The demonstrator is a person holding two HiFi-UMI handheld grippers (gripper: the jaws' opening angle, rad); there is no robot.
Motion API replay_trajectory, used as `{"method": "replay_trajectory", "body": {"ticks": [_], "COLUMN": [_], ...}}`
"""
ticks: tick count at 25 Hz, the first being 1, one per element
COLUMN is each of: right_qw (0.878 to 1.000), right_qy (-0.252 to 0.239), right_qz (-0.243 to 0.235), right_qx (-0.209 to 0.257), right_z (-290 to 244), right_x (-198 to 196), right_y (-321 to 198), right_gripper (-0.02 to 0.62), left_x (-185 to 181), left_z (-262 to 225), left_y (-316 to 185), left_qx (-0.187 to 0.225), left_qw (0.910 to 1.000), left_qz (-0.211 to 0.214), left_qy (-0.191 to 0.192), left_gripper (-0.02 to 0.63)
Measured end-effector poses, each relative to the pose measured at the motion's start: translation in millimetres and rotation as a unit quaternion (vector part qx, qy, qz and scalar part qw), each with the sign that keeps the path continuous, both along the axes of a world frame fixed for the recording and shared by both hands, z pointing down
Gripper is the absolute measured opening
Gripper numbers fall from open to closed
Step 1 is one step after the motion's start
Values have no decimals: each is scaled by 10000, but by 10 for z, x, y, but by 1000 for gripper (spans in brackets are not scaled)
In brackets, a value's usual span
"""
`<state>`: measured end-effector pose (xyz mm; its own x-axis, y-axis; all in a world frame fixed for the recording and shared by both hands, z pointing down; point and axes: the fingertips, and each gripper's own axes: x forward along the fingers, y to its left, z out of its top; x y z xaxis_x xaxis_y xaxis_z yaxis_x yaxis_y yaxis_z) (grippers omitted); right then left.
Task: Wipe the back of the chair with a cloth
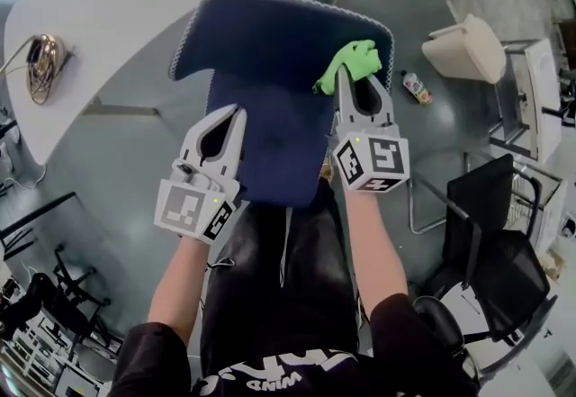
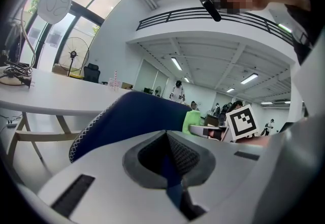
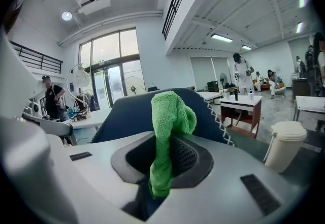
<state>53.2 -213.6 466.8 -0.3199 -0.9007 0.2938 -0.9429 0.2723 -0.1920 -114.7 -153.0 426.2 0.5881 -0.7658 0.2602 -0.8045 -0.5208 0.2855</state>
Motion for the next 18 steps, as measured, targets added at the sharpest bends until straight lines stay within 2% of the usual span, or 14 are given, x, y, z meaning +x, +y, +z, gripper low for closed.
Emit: {"method": "replay_trajectory", "body": {"ticks": [9,18], "right_qw": [9989,9930], "right_qy": [-217,-357], "right_qz": [-424,-1121], "right_qx": [-26,-38], "right_z": [115,186], "right_x": [-592,-1380], "right_y": [-146,-245], "right_gripper": [57,57], "left_x": [-410,-794], "left_z": [103,174], "left_y": [62,86], "left_qx": [-126,-210], "left_qw": [9993,9974], "left_qz": [-329,-670], "left_qy": [-103,-182], "left_gripper": [-5,-5]}}
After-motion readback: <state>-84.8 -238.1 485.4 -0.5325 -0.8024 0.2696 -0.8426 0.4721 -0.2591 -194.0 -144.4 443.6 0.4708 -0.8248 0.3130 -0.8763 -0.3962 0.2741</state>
